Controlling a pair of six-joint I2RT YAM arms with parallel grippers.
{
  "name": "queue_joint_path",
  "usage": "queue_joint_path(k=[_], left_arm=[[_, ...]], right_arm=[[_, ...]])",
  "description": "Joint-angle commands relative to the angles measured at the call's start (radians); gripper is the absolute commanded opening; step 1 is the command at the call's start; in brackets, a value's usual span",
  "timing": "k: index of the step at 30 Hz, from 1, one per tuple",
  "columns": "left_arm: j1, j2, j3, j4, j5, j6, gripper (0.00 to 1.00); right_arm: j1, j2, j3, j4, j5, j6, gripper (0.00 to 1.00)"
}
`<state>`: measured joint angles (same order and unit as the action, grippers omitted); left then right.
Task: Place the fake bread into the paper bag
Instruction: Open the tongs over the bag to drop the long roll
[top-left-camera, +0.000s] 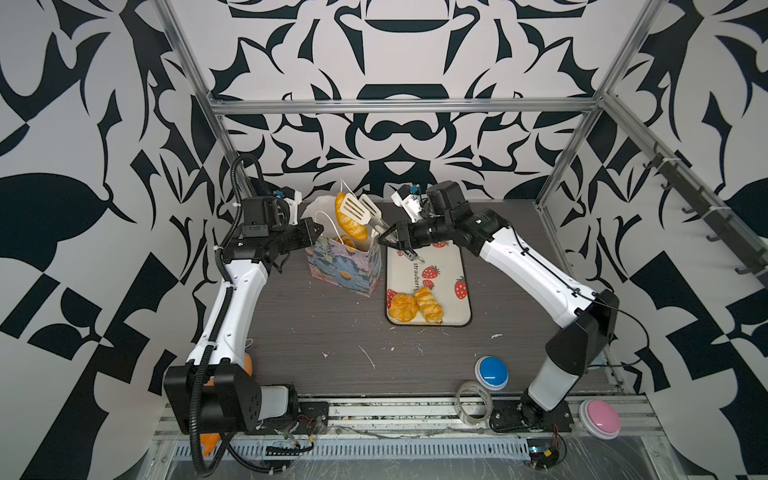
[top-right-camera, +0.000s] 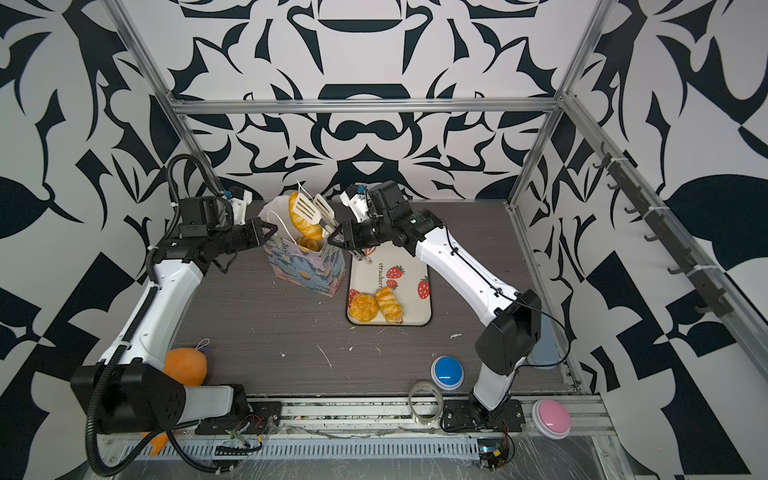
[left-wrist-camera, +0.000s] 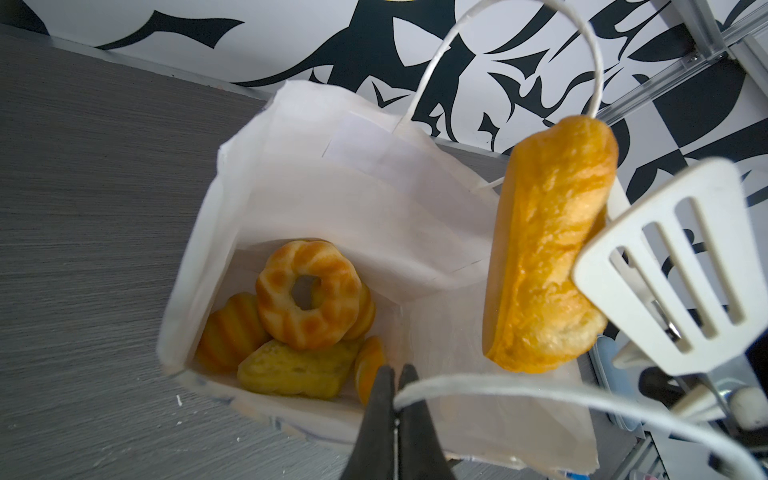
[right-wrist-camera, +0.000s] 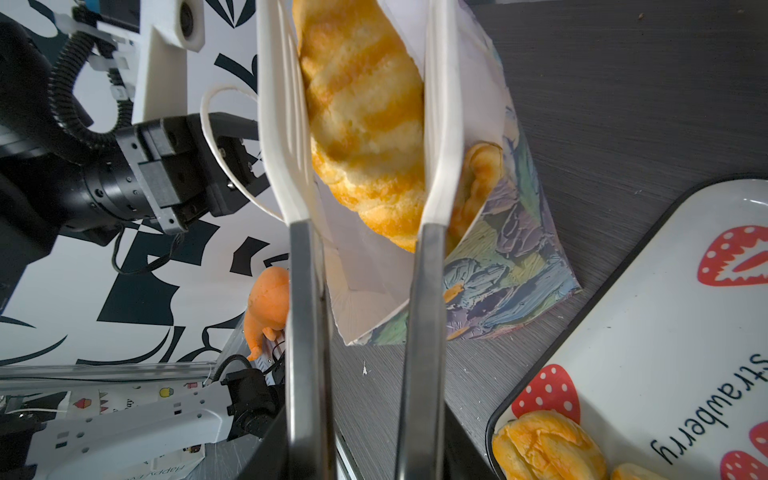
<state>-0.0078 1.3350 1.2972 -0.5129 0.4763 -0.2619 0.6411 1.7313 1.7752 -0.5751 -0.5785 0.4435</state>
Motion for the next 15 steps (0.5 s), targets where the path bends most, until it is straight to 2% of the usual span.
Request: queue_joint_path(k=[1, 15], left_arm=[[-0.004, -0.008, -0.018, -0.001, 0.013, 0.000, 0.02], [-0.004, -0.008, -0.018, -0.001, 0.014, -0.001, 0.02]], right_arm=[[-0.004, -0.025, 0.013, 0.065, -0.003, -0.009, 0.45], [-0.004, -0.028, 0.018, 0.063, -0.005, -0.009, 0.49]])
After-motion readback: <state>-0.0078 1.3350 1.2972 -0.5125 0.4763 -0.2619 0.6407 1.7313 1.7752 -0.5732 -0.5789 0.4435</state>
